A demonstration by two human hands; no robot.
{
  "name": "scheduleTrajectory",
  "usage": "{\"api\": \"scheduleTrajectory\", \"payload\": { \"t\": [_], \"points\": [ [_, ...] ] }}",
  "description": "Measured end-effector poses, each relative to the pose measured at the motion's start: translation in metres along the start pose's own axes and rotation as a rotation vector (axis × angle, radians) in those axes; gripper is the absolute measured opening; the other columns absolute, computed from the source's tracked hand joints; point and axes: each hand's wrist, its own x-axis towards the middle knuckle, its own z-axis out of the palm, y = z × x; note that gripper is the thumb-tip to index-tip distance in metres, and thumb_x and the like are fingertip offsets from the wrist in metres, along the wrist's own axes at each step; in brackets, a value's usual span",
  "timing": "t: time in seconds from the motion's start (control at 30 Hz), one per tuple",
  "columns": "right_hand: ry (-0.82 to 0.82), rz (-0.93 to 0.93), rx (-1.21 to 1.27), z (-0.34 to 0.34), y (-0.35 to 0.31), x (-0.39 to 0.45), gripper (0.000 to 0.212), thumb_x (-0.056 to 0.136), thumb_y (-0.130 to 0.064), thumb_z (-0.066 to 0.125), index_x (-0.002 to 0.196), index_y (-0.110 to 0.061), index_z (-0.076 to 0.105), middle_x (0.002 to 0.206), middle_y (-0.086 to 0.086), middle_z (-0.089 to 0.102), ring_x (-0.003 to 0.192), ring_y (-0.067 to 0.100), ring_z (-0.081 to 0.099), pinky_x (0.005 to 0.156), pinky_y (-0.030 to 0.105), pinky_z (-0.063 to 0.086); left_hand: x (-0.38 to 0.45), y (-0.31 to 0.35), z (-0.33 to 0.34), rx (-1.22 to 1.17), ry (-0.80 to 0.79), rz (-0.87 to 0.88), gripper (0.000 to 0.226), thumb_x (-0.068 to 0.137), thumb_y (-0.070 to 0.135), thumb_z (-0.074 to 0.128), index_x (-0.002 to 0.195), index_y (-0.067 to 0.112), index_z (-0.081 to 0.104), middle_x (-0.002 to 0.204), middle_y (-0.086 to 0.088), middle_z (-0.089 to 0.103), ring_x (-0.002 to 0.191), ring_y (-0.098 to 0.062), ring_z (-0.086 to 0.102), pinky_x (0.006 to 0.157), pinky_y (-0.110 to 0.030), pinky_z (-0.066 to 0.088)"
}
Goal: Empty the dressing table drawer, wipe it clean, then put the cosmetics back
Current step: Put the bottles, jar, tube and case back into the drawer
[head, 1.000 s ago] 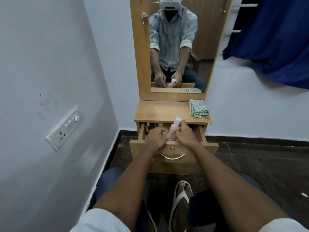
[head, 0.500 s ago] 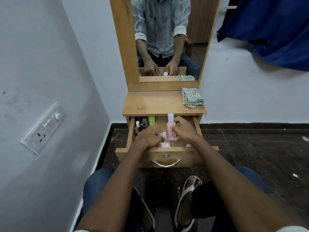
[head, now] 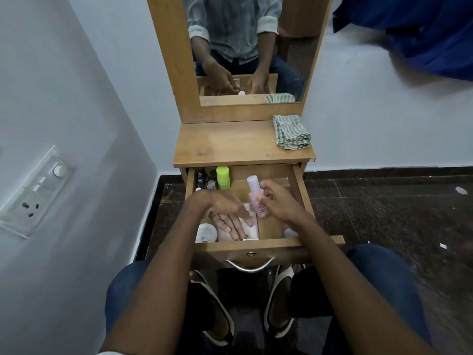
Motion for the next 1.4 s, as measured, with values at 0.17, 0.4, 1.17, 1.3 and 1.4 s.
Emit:
{"api": "scheduleTrajectory", "payload": {
  "t": [0.17,0.4,1.17,1.3,1.4],
  "points": [
    [0.0,-0.072,0.113,0.001,0.007,-0.008,0.027,0.098,-0.001,0.063,0.116,-0.022,0.066,0.107,0.0,0.073,0.101,0.018,0.071,0.088,0.042,0.063,0.011,-0.007,-0.008,-0.255,0.267,0.11,0.054,0.114,0.045,0.038,0.119,0.003,0.073,0.095,-0.021,0.08,0.073,-0.022,0.079,0.056,-0.023,0.06],
    [0.015,-0.145,0.288,-0.004,0.009,-0.006,0.038,0.085,0.02,0.064,0.11,-0.009,0.071,0.111,0.007,0.076,0.109,0.023,0.071,0.095,0.04,0.057,0.031,-0.006,0.009,-0.452,0.283,0.279,0.043,0.109,0.038,0.057,0.12,0.001,0.074,0.097,-0.016,0.081,0.07,-0.011,0.072,0.063,-0.017,0.06],
    [0.217,-0.014,-0.079,-0.009,0.017,-0.011,0.041,0.077,0.009,0.074,0.11,-0.015,0.08,0.095,-0.008,0.077,0.089,0.005,0.072,0.08,0.025,0.06,0.062,-0.017,0.037,0.329,0.561,0.477,0.029,0.08,0.002,0.084,0.105,0.016,0.077,0.088,0.004,0.077,0.076,-0.008,0.07,0.067,-0.02,0.055],
    [0.214,-0.02,-0.165,-0.01,0.014,-0.013,0.03,0.075,0.001,0.082,0.099,-0.018,0.081,0.088,-0.009,0.078,0.082,0.0,0.072,0.075,0.019,0.058,0.066,-0.016,0.037,0.339,0.563,0.492,0.024,0.085,0.007,0.083,0.105,0.019,0.079,0.09,0.006,0.077,0.077,-0.005,0.068,0.062,-0.009,0.048],
    [0.208,-0.001,-0.213,-0.009,0.015,-0.013,0.025,0.076,-0.004,0.084,0.093,-0.021,0.079,0.083,-0.01,0.076,0.079,-0.002,0.07,0.074,0.02,0.059,0.067,-0.017,0.037,0.364,0.566,0.498,0.022,0.086,0.01,0.083,0.105,0.019,0.079,0.091,0.006,0.077,0.08,-0.009,0.07,0.066,-0.017,0.051]
  ]
}}
